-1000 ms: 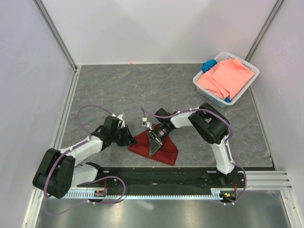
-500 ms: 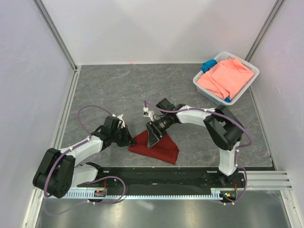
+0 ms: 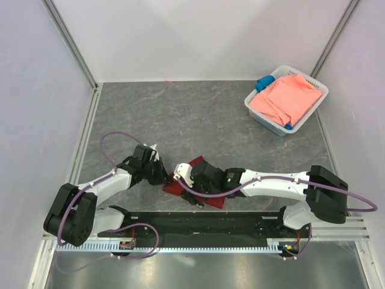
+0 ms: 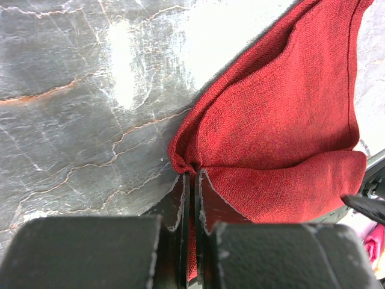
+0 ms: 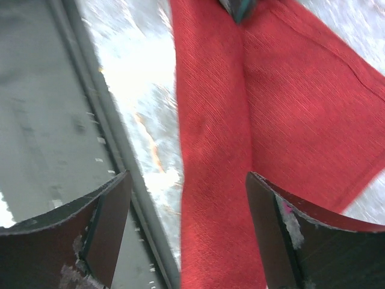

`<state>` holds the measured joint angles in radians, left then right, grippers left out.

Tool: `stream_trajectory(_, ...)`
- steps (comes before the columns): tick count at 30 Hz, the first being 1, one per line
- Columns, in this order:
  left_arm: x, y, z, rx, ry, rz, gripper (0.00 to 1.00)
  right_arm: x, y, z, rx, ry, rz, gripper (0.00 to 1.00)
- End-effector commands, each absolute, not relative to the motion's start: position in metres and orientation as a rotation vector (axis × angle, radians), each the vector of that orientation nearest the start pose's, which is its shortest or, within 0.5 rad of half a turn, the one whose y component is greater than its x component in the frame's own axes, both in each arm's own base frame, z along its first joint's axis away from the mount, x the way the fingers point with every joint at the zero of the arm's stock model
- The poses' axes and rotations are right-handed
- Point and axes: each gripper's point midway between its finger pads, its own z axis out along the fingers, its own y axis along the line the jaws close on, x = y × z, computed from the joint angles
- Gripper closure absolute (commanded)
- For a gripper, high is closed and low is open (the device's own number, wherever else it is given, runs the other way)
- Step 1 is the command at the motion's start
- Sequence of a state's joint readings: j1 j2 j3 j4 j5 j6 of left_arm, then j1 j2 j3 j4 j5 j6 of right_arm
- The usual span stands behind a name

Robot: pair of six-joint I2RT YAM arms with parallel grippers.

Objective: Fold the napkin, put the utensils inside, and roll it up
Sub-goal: Roll the napkin with the utensil

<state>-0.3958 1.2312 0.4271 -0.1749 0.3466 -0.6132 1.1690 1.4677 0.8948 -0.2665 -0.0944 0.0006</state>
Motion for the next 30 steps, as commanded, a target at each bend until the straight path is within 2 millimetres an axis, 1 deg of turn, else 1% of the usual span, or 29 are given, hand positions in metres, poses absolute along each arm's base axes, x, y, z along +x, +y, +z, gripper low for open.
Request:
stream_trajectory(1, 0.182, -0.164, 0.006, -0.159, 2.761, -0.747, 0.98, 0.151, 0.347, 0.081, -1.353, 1.966, 0.414, 0.17)
stream_trajectory(2, 0.182, -0.164, 0.006, -0.159, 2.761, -0.747, 0.98, 0.150, 0.350, 0.079, -1.368, 1.959, 0.408, 0.18)
stream_trajectory(3, 0.182, -0.164, 0.006, -0.159, 2.764, -0.748, 0.98, 0.148, 0.351, 0.069, -1.391, 1.975, 0.400, 0.20)
stream_trajectory(5, 0.182, -0.165, 0.006, -0.156, 2.762, -0.750, 0.98, 0.149, 0.353, 0.064, -1.409, 1.978, 0.388, 0.22)
stream_trajectory(6, 0.183, -0.164, 0.007, -0.159, 2.758, -0.747, 0.98, 0.149, 0.353, 0.058, -1.421, 1.988, 0.372, 0.23)
stream_trajectory(8, 0.182, -0.164, 0.007, -0.158, 2.758, -0.749, 0.98, 0.151, 0.354, 0.056, -1.432, 1.982, 0.355, 0.24)
stream_trajectory(12, 0.183, -0.165, 0.008, -0.153, 2.754, -0.754, 0.98, 0.155, 0.352, 0.042, -1.461, 2.002, 0.306, 0.27)
stream_trajectory(13, 0.184, -0.166, 0.009, -0.147, 2.750, -0.758, 0.98, 0.156, 0.353, 0.041, -1.462, 2.003, 0.303, 0.29)
stream_trajectory(15, 0.183, -0.165, 0.010, -0.144, 2.748, -0.760, 0.98, 0.157, 0.354, 0.037, -1.463, 2.024, 0.312, 0.36)
stream_trajectory(16, 0.184, -0.166, 0.011, -0.142, 2.742, -0.762, 0.98, 0.155, 0.356, 0.036, -1.474, 2.035, 0.344, 0.40)
stream_trajectory(17, 0.184, -0.166, 0.011, -0.140, 2.739, -0.762, 0.98, 0.154, 0.356, 0.033, -1.483, 2.050, 0.358, 0.48)
stream_trajectory(18, 0.185, -0.166, 0.012, -0.139, 2.732, -0.761, 0.97, 0.155, 0.356, 0.033, -1.478, 2.066, 0.383, 0.51)
stream_trajectory(19, 0.186, -0.165, 0.013, -0.142, 2.727, -0.757, 0.92, 0.153, 0.354, 0.031, -1.486, 2.084, 0.405, 0.54)
stream_trajectory(20, 0.187, -0.165, 0.015, -0.143, 2.718, -0.756, 0.86, 0.144, 0.357, 0.028, -1.520, 2.103, 0.485, 0.58)
stream_trajectory(21, 0.190, -0.166, 0.020, -0.135, 2.695, -0.762, 0.69, 0.145, 0.356, 0.027, -1.516, 2.125, 0.520, 0.60)
stream_trajectory(22, 0.193, -0.165, 0.022, -0.139, 2.681, -0.756, 0.59, 0.141, 0.354, 0.026, -1.527, 2.149, 0.561, 0.62)
stream_trajectory(23, 0.195, -0.165, 0.026, -0.141, 2.665, -0.751, 0.50, 0.133, 0.356, 0.025, -1.547, 2.168, 0.638, 0.65)
stream_trajectory(24, 0.200, -0.165, 0.033, -0.136, 2.633, -0.749, 0.38, 0.134, 0.353, 0.024, -1.536, 2.195, 0.681, 0.66)
stream_trajectory(25, 0.205, -0.163, 0.036, -0.145, 2.614, -0.728, 0.34, 0.132, 0.351, 0.023, -1.532, 2.223, 0.716, 0.66)
stream_trajectory(26, 0.206, -0.161, 0.039, -0.151, 2.610, -0.712, 0.31, 0.123, 0.352, 0.023, -1.549, 2.243, 0.806, 0.67)
stream_trajectory(27, 0.211, -0.161, 0.047, -0.155, 2.582, -0.706, 0.29, 0.128, 0.351, 0.024, -1.524, 2.270, 0.841, 0.68)
stream_trajectory(29, 0.217, -0.155, 0.051, -0.178, 2.558, -0.663, 0.28, 0.125, 0.348, 0.023, -1.513, 2.323, 0.909, 0.69)
stream_trajectory(30, 0.219, -0.153, 0.053, -0.190, 2.550, -0.650, 0.28, 0.125, 0.349, 0.027, -1.500, 2.335, 0.964, 0.69)
